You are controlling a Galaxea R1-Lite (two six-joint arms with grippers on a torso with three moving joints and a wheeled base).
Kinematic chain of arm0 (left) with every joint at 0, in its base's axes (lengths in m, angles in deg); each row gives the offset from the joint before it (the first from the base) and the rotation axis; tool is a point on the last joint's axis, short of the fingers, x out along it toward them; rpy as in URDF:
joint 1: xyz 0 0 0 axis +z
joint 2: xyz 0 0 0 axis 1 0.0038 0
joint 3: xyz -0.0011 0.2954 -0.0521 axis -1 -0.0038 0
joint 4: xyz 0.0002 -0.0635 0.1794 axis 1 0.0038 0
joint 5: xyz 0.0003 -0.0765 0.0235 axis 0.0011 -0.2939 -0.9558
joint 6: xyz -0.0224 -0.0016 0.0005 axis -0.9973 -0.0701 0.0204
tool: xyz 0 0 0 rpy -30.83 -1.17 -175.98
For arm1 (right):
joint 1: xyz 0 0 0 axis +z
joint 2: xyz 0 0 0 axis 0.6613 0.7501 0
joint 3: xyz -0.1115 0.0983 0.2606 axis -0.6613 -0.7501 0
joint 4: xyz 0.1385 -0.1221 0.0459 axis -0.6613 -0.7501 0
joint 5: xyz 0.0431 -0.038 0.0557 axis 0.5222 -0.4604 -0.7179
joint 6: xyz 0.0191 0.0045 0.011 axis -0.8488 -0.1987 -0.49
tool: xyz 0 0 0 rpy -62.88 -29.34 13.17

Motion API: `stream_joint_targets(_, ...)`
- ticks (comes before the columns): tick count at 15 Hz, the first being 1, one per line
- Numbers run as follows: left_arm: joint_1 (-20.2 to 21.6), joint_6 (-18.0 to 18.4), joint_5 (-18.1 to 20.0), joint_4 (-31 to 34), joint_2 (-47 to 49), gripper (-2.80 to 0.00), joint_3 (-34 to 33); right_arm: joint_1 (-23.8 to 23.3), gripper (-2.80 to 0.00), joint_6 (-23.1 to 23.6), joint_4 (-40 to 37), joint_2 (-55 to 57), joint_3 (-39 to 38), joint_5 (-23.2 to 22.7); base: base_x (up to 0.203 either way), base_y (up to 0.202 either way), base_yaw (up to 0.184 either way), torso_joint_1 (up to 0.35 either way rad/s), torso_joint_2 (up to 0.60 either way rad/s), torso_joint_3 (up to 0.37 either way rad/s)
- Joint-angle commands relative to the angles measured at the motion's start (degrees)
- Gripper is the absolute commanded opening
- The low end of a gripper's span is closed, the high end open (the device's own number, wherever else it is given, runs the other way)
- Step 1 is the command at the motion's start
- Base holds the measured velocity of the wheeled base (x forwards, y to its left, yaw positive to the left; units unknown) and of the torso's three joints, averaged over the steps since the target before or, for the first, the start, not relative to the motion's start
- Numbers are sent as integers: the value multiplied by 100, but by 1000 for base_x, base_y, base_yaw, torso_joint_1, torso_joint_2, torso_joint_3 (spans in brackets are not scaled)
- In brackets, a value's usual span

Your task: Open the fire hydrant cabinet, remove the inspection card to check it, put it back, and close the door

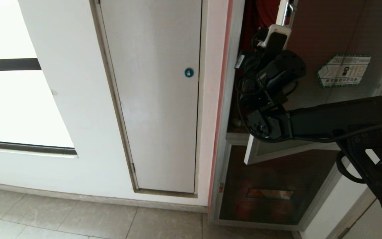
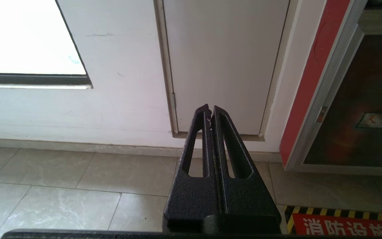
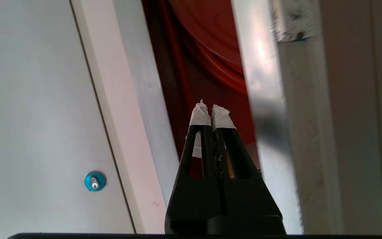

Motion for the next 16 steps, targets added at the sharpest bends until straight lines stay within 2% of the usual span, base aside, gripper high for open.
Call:
stream_joint_targets(1, 0, 2, 1, 2, -4, -280, -1, 2, -280, 10, 51, -71, -25, 25, 0, 0, 0, 0, 0, 0)
stream_joint_targets(16, 0, 1, 1, 2, -4, -280, -1, -174, -280, -3, 73, -401, -541, 52, 0, 0, 0, 0, 0, 0)
